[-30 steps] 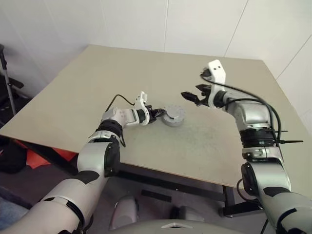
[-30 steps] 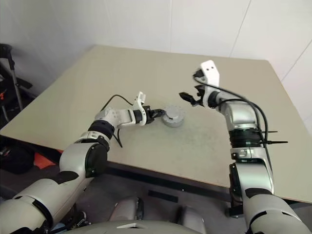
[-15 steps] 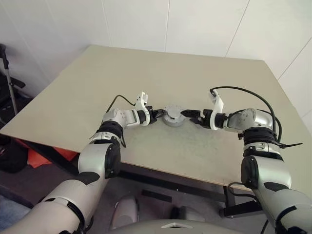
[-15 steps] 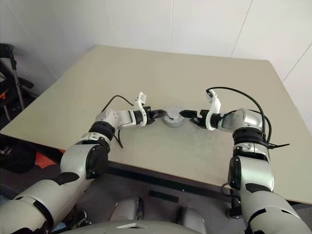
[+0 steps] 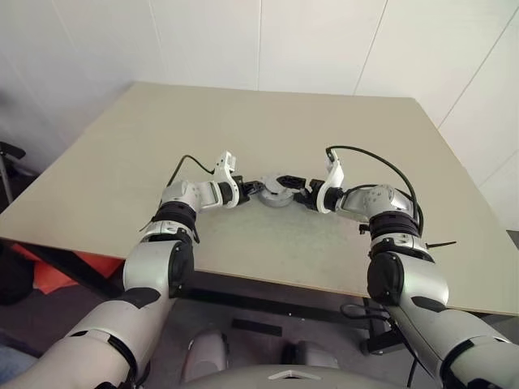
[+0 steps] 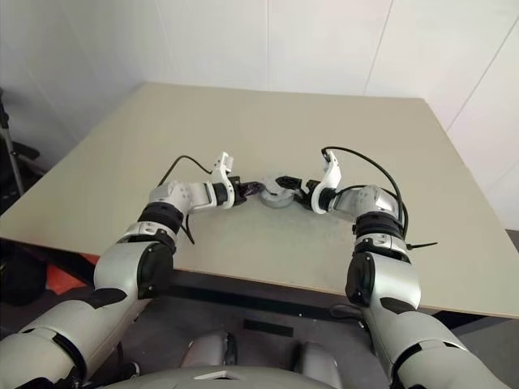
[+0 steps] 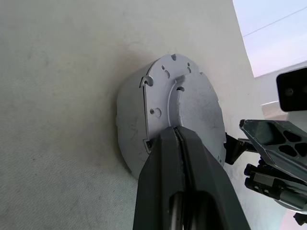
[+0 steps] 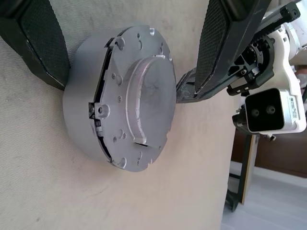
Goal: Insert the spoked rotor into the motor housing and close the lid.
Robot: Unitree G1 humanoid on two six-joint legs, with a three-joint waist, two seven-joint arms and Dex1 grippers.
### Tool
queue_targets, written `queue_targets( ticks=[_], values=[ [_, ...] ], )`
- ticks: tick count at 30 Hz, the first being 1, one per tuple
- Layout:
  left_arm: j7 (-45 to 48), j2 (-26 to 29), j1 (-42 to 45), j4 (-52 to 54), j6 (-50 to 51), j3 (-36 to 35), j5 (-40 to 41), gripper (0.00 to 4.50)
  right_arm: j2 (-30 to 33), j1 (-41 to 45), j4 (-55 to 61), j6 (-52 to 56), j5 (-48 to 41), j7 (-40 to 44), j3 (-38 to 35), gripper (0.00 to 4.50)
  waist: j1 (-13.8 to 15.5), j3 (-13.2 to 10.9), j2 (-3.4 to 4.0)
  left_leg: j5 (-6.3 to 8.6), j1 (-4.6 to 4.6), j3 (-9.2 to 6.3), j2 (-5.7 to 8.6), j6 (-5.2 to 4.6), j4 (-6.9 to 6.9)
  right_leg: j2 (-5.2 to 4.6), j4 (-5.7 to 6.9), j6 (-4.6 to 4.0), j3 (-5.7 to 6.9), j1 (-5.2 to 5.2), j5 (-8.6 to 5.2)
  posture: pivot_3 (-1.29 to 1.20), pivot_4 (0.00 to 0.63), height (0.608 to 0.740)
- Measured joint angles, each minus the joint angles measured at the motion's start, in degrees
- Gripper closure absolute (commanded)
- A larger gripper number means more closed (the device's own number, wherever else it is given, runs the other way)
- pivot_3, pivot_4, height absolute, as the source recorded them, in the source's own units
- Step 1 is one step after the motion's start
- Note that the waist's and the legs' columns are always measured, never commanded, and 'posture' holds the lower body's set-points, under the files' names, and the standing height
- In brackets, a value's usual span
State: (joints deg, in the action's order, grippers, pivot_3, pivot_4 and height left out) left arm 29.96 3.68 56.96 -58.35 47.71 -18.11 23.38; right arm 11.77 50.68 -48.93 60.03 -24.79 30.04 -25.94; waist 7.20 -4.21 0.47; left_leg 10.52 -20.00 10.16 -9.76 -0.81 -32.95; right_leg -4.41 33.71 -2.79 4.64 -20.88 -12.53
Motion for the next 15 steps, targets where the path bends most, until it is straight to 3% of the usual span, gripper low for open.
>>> queue_targets(
  ticks=[10, 15],
  values=[
    [0.3, 0.7, -0.3, 1.0, -0.4, 0.0, -0.9, 4.50, -3.2, 0.5, 0.3, 0.9, -0.5, -0.2, -1.6, 0.01, 0.1, 0.0, 0.01, -0.03, -0.06, 0.04, 0.01, 0.06, 0.26, 0.00, 0.01, -0.09, 0.00, -0.18, 0.05, 0.00, 0.000, 0.740],
    [0.1, 0.7, -0.3, 1.3, -1.0, 0.0, -1.1, 4.50, -6.9, 1.1, 0.1, 1.7, -1.7, -0.6, -1.7, 0.01, 0.4, 0.0, 0.02, 0.00, -0.32, 0.05, 0.04, 0.00, 0.46, 0.00, 0.00, -0.54, 0.00, -0.40, 0.26, 0.00, 0.000, 0.740]
  ],
)
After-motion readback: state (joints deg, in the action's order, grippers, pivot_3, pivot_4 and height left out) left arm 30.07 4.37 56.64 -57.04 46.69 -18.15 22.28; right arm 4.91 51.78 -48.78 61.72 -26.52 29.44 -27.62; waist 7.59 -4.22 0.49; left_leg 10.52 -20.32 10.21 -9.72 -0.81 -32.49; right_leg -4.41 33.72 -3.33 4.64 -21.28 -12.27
